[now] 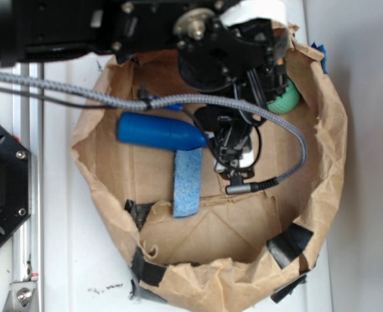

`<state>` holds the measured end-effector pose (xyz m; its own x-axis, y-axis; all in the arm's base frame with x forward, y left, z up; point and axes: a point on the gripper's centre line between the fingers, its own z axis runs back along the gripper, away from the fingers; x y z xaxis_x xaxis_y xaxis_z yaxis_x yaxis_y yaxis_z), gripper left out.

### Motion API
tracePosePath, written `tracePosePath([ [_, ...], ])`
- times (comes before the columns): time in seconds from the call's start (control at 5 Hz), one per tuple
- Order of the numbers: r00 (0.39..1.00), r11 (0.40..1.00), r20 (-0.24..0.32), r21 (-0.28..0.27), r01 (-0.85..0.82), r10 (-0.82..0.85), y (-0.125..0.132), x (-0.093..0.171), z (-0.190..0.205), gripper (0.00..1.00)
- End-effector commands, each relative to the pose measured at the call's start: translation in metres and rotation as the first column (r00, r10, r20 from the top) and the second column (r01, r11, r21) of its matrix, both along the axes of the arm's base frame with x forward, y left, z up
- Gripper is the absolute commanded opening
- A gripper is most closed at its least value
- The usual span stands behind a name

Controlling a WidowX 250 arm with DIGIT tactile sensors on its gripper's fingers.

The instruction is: Grab the green ball.

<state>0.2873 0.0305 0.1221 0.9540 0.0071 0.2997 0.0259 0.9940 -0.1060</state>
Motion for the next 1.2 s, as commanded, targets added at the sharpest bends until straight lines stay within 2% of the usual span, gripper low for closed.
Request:
tracePosePath([
  [0.0,0.999,0.999,0.030,0.029,-0.028,0.027,0.010,-0.006,-0.011,1.00],
  [0.2,1.000,0.999,0.004,-0.006,-0.031,0.031,0.007,-0.008,-0.024,1.00],
  [0.4,0.999,0.999,0.003,0.021,-0.034,0.034,0.005,-0.006,-0.034,1.00],
  [0.6,0.999,0.998,-0.016,0.031,-0.046,0.047,0.014,0.007,-0.045,1.00],
  [1.0,0.997,0.995,0.020,0.065,-0.075,0.074,0.023,0.025,-0.051,1.00],
])
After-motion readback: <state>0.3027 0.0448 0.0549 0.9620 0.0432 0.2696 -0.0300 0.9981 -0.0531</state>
